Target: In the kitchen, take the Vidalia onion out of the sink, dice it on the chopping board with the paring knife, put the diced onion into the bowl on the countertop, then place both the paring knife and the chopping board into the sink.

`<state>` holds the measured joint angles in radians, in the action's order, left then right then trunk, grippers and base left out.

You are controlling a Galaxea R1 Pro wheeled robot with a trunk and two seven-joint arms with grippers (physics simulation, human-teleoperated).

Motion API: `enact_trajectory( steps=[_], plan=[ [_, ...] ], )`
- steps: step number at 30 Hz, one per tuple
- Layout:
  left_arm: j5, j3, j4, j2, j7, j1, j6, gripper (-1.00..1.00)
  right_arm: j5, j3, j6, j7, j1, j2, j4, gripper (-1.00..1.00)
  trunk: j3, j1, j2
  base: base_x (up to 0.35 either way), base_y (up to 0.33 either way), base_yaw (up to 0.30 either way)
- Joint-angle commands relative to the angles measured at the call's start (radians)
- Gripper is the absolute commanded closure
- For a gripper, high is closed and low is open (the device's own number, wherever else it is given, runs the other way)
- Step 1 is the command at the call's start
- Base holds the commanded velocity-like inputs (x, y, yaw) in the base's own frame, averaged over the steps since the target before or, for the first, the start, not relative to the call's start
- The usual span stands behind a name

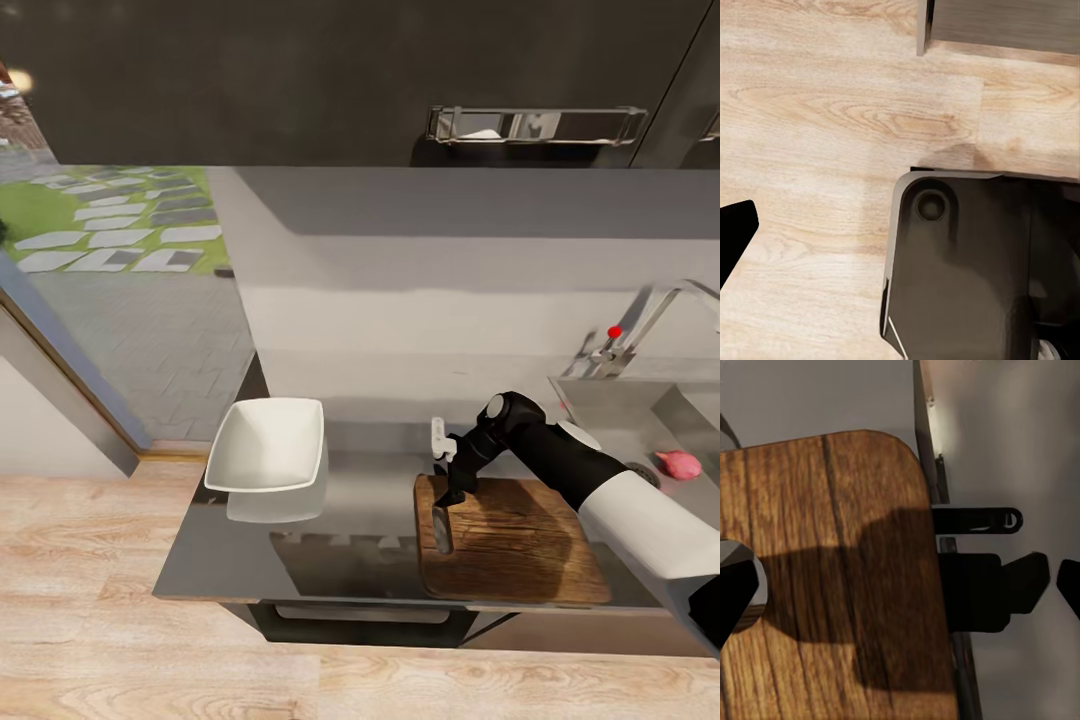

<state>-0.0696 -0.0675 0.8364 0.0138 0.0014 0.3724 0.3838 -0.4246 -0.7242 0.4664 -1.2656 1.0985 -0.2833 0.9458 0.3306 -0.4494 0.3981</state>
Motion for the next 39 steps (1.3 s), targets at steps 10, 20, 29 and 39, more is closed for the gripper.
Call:
enact_trajectory(
  steps=[10, 20, 29, 39],
  plan=[
    [-0.007, 0.002, 0.001, 0.001, 0.000, 0.000, 0.001, -1.00, 0.000, -0.003, 0.009, -0.003, 0.001, 0.001, 0.001, -1.00, 0.009, -0.001, 0.002, 0.000, 0.000, 0.000],
    [-0.007, 0.002, 0.001, 0.001, 0.000, 0.000, 0.001, -1.00, 0.000, -0.003, 0.009, -0.003, 0.001, 0.001, 0.001, -1.00, 0.009, -0.001, 0.002, 0.000, 0.000, 0.000],
    [-0.007, 0.002, 0.001, 0.001, 0.000, 0.000, 0.001, -1.00, 0.000, -0.003, 0.009, -0.003, 0.001, 0.001, 0.001, -1.00, 0.009, -0.001, 0.002, 0.000, 0.000, 0.000],
    [-0.007, 0.002, 0.001, 0.001, 0.000, 0.000, 0.001, -1.00, 0.001, -0.002, 0.009, -0.006, 0.001, 0.000, 0.001, -1.00, 0.009, -0.001, 0.002, 0.000, 0.000, 0.000]
  ],
)
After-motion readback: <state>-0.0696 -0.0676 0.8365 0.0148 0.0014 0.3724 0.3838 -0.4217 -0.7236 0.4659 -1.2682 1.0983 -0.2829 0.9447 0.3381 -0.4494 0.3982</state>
